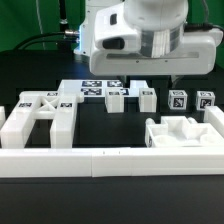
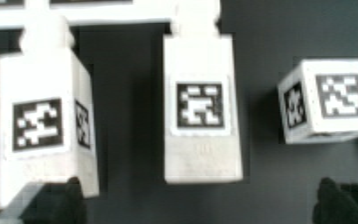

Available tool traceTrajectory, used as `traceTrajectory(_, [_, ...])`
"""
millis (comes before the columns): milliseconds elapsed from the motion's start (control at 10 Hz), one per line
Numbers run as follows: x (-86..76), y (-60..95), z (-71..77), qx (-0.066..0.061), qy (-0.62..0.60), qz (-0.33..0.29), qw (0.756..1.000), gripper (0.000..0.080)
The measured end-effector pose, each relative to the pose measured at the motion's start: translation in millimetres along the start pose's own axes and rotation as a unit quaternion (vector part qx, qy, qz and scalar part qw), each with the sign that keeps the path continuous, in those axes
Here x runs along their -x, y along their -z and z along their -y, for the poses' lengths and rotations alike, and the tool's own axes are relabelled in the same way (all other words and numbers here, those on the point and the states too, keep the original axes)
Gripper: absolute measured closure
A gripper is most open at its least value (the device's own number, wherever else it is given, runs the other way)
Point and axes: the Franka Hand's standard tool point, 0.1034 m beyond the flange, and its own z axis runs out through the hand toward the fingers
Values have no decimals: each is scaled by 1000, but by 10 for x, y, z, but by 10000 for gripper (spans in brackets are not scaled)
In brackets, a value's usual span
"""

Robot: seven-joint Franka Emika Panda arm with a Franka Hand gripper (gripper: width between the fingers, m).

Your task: Assemble chair

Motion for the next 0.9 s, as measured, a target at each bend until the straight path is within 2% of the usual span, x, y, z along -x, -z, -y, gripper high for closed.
traceTrajectory(200, [19, -124, 18, 3, 1, 69, 998, 151])
traceTrajectory(300, [-4, -173, 21, 4, 1, 81, 997, 151])
traceTrajectory(400, [62, -223, 18, 6, 2, 118, 993, 151])
traceTrajectory(600, [72, -285, 29, 9, 3, 178, 984, 151])
traceTrajectory(700, [1, -310, 38, 9, 4, 172, 985, 151])
traceTrajectory(900, [7, -358, 41, 10, 4, 174, 985, 151])
